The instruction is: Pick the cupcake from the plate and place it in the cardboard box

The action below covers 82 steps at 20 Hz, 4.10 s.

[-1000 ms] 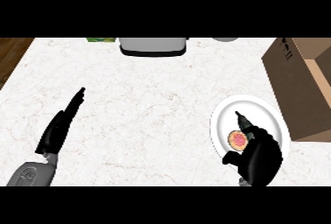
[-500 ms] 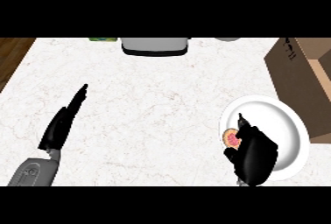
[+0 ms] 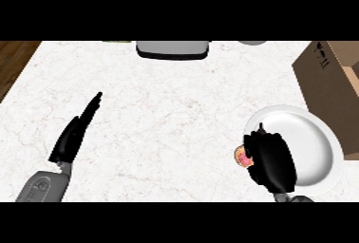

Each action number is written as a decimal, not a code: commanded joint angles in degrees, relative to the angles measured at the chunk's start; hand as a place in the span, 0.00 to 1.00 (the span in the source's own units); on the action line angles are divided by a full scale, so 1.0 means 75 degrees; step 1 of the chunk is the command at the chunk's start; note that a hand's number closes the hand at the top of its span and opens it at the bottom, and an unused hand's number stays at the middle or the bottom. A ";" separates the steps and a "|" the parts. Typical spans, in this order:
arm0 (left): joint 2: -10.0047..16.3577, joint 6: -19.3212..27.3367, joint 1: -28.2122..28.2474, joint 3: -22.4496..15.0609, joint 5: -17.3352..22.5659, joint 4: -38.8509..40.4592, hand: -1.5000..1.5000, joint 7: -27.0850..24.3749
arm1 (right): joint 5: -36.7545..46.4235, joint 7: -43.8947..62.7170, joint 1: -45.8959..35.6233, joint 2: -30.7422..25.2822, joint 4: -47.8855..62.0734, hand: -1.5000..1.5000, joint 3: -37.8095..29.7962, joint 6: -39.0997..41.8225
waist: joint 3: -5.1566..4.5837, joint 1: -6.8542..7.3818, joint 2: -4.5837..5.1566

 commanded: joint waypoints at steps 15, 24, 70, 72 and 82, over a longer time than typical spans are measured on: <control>-0.0102 -0.0064 0.0055 0.0486 -0.0068 0.0475 0.50 -0.0430 | -0.3031 0.0071 -0.1801 -0.2053 -0.3207 1.00 -0.4347 0.4023 | 0.0085 -0.0300 0.0018; 0.0100 -0.0400 0.0358 0.0604 -0.0091 -0.0176 0.50 -0.0241 | -0.3786 -0.0813 -0.2783 -0.3066 -0.0801 1.00 -0.6233 0.4008 | 0.0091 -0.0189 0.0027; -0.0327 -0.0448 0.0114 0.0730 -0.0438 0.0020 0.50 -0.0240 | -0.7947 -0.7585 -0.4597 -0.4565 1.0000 0.00 -1.0577 0.2807 | 0.0138 0.0010 0.0153; -0.0323 -0.0606 -0.0408 0.0775 -0.0343 0.0105 0.50 0.0093 | -0.8006 -0.7706 -0.4586 -0.4720 1.0174 0.00 -1.0668 0.2750 | 0.0145 -0.0008 0.0178; -0.0421 -0.0475 -0.0012 0.0631 -0.0500 -0.0234 0.50 0.0017 | -0.8161 -0.8406 -0.3658 -0.5405 1.0680 0.00 -1.0955 0.3058 | 0.0176 0.0076 0.0192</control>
